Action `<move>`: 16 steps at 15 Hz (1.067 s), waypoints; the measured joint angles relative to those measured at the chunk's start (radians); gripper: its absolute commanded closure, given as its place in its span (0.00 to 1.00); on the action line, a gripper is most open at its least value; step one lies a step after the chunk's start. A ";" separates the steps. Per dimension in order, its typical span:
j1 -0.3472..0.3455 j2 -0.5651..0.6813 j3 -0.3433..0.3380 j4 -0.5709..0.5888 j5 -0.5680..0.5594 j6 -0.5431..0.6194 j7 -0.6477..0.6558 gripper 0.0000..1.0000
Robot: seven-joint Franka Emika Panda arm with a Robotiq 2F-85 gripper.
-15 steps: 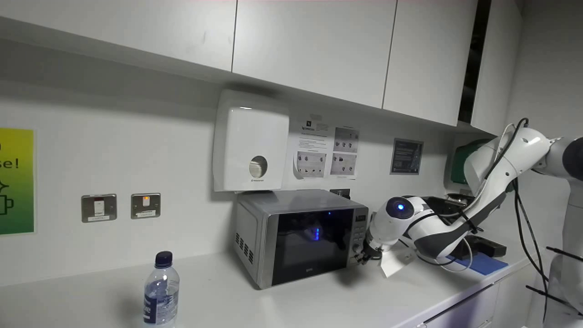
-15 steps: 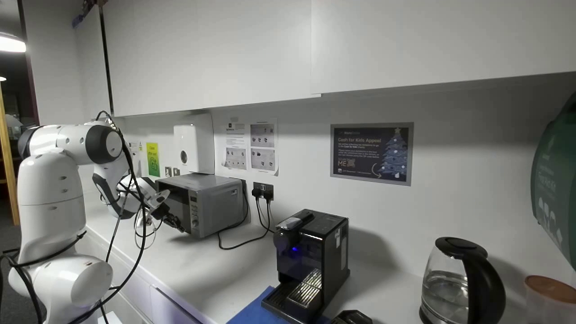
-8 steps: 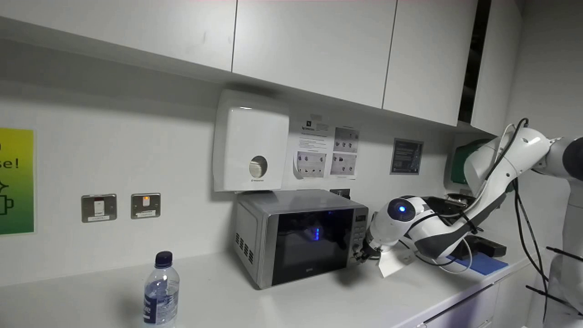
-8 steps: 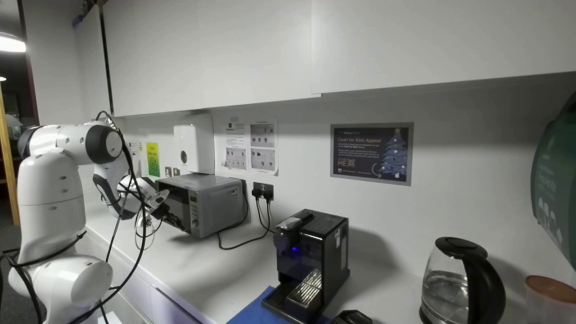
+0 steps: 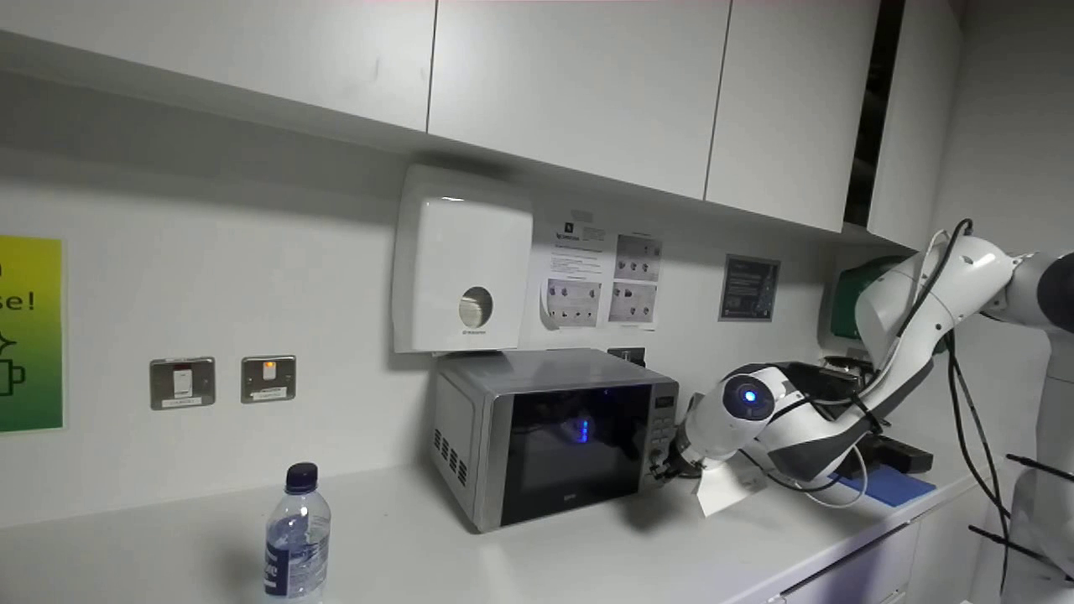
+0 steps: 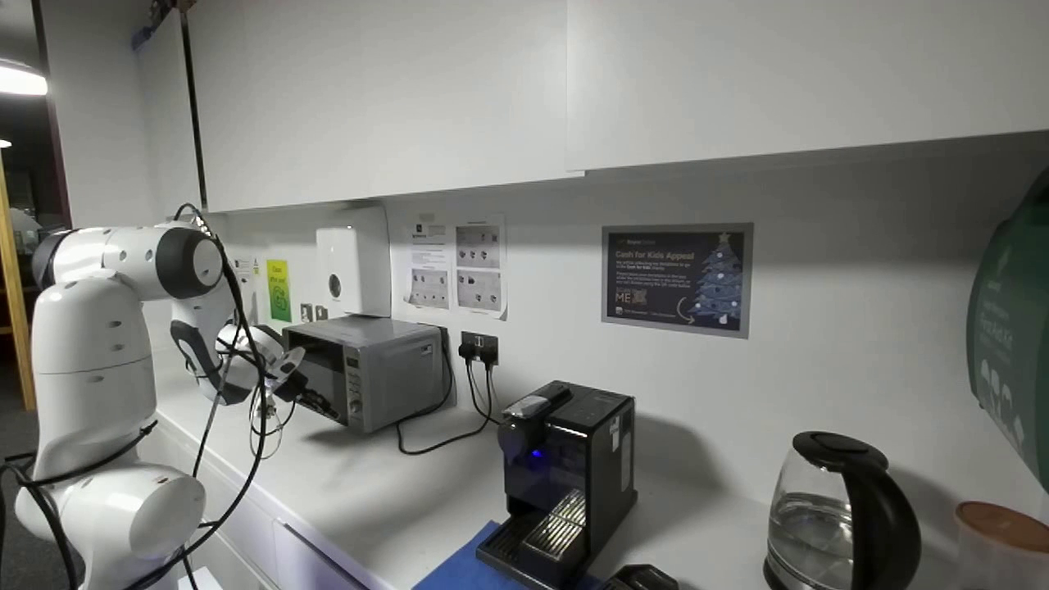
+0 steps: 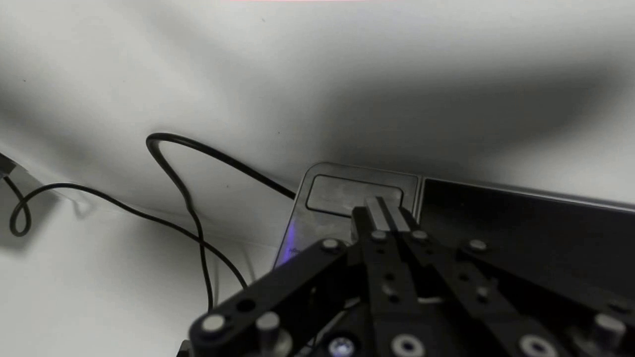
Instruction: Open the microwave door.
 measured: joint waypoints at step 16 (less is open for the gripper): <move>0.000 0.000 0.000 -0.055 -0.131 0.037 0.082 1.00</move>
